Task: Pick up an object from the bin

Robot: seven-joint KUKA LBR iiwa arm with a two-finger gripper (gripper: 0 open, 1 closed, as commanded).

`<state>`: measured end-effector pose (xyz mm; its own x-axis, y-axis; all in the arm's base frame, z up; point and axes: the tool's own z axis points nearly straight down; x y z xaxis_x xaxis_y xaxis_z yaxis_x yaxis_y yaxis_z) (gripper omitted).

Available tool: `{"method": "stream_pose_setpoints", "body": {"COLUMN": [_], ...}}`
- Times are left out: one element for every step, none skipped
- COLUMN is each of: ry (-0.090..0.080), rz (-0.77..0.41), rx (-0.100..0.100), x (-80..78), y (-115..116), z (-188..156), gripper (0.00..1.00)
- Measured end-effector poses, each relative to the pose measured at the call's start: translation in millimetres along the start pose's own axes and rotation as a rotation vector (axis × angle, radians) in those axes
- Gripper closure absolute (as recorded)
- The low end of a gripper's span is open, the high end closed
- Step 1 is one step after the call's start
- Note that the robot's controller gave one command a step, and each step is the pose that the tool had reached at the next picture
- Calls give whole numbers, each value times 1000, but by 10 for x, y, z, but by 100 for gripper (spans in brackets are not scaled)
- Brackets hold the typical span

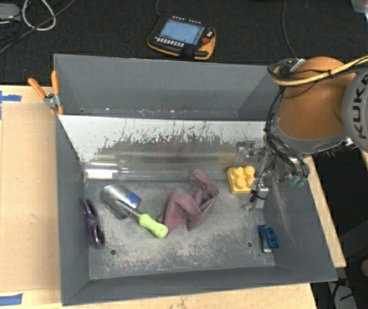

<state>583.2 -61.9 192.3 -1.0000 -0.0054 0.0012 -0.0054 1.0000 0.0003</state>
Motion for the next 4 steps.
{"method": "stream_pose_setpoints", "body": {"ry": [0,-2,19,-19], "rz": [0,24,10,66], "rx": [0,0,-2,-4], "x": [0,-228,-65,-400], "y": [0,-212,-896,520], "z": [0,-956,-264,-569], "gripper": [0,0,0,100]}}
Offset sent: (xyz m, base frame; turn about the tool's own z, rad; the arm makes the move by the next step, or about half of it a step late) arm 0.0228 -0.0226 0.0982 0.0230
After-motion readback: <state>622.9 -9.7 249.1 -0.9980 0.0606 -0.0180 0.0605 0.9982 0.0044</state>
